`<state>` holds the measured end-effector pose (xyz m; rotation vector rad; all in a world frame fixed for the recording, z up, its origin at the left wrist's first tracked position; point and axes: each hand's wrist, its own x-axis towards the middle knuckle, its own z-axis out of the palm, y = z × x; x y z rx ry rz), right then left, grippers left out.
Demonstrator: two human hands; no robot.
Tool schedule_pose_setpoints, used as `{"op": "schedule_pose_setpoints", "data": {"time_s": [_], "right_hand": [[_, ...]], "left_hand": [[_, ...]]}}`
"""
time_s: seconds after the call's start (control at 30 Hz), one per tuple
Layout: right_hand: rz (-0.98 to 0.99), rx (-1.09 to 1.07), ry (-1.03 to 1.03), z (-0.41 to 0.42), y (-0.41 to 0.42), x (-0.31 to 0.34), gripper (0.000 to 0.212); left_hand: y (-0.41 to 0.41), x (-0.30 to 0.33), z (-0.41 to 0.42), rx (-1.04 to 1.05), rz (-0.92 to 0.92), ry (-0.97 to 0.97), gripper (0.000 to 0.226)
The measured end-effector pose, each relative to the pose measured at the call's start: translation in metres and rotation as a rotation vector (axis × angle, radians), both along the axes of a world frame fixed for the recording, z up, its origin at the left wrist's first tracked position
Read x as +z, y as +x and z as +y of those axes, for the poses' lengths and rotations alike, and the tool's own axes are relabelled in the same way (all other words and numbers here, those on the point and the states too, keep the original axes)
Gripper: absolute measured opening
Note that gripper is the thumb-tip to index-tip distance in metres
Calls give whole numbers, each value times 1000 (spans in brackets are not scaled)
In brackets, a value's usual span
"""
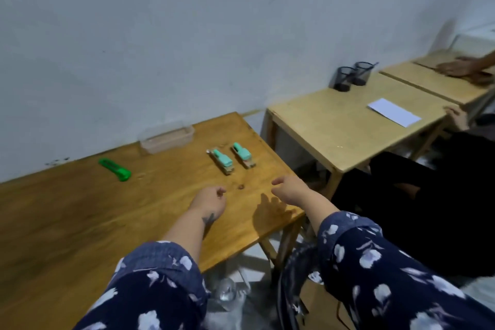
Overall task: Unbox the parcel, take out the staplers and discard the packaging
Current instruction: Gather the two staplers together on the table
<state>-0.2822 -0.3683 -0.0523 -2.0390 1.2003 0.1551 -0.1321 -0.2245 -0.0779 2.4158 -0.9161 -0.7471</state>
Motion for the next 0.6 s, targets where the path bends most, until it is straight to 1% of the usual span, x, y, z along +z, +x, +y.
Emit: {"op": "schedule_pose_setpoints", "data": {"time_s": [0.07, 0.1, 0.2, 0.27, 0.33, 0.43, 0.53, 0.6], "right_hand": [[12, 20, 7, 6, 33, 0, 42], [20, 20, 2, 8, 49, -2, 46], [47, -3, -92, 8, 95, -11, 69], [51, -25, -165, 4, 119, -19, 77], [46, -44, -210, -3, 138, -28, 84], [44, -63, -242, -10, 159, -44, 95], [58, -95, -286, -11, 176, -57, 99], [71, -94, -357, -12, 188, -62, 96]], "left_hand": [[32, -1, 14, 25, -61, 14, 34], [49, -4, 20, 37, -85, 18, 34], [97, -15, 31, 36, -120, 46, 36], [125, -28, 36, 23, -145, 39, 40], [145, -41, 39, 25, -218, 52, 47], [158, -56, 43, 29, -312, 132, 54], [166, -66, 45, 51, -357, 183, 57], [173, -72, 47, 56, -385, 196, 59]]}}
